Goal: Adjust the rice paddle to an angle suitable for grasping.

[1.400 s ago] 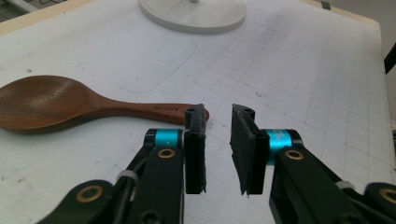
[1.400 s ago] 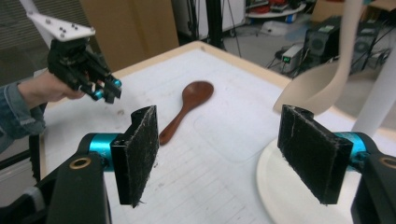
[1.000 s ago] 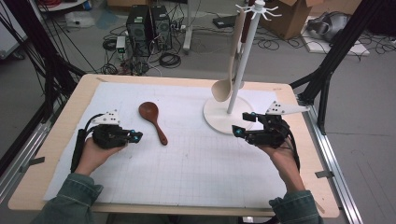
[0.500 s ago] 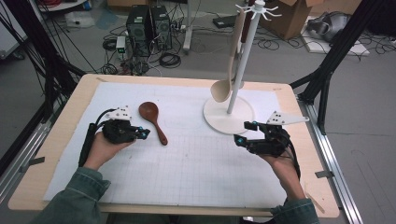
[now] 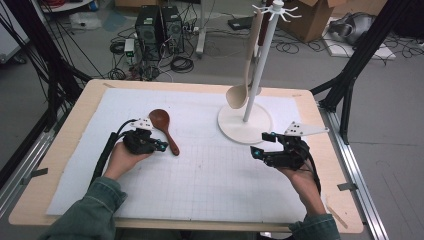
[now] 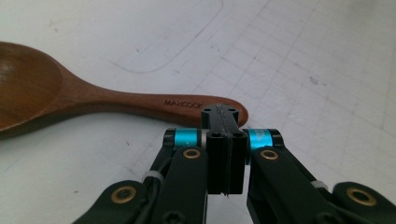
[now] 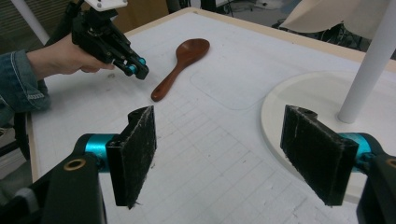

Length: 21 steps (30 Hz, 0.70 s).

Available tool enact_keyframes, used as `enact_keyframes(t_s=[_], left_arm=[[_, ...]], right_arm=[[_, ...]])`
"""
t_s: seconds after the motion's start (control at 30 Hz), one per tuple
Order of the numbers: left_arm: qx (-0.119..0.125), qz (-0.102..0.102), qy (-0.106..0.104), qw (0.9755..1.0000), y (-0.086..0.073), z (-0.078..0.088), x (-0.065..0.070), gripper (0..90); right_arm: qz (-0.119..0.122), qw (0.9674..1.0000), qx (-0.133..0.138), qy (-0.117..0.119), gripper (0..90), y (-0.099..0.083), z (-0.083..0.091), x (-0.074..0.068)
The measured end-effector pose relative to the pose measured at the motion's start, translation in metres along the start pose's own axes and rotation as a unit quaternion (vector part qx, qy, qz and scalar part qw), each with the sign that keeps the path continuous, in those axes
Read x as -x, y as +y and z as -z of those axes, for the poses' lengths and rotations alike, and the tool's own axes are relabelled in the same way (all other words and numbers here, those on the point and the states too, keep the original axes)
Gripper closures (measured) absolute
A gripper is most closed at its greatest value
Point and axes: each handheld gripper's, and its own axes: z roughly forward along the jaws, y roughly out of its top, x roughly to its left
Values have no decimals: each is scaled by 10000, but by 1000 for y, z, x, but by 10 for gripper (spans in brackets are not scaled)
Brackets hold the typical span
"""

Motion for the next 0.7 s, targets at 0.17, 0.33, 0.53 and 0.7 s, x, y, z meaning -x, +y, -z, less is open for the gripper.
enact_keyframes(t_s=[0.17,0.33,0.53,0.7], left_arm=[[-66,-25,-81,9999,0,-7,2,895],[-92,11,-30,10000,-1,-9,-1,895],[-132,40,-10,9999,-1,-14,-1,895],[-186,6,-60,9998,-1,-19,0,895]], right_arm=[[18,10000,-12,11,261,-1,-1,0],[48,10000,8,9,261,-1,1,0],[35,10000,-43,14,261,-2,-1,-1],[58,10000,-34,8,262,-3,0,-1]])
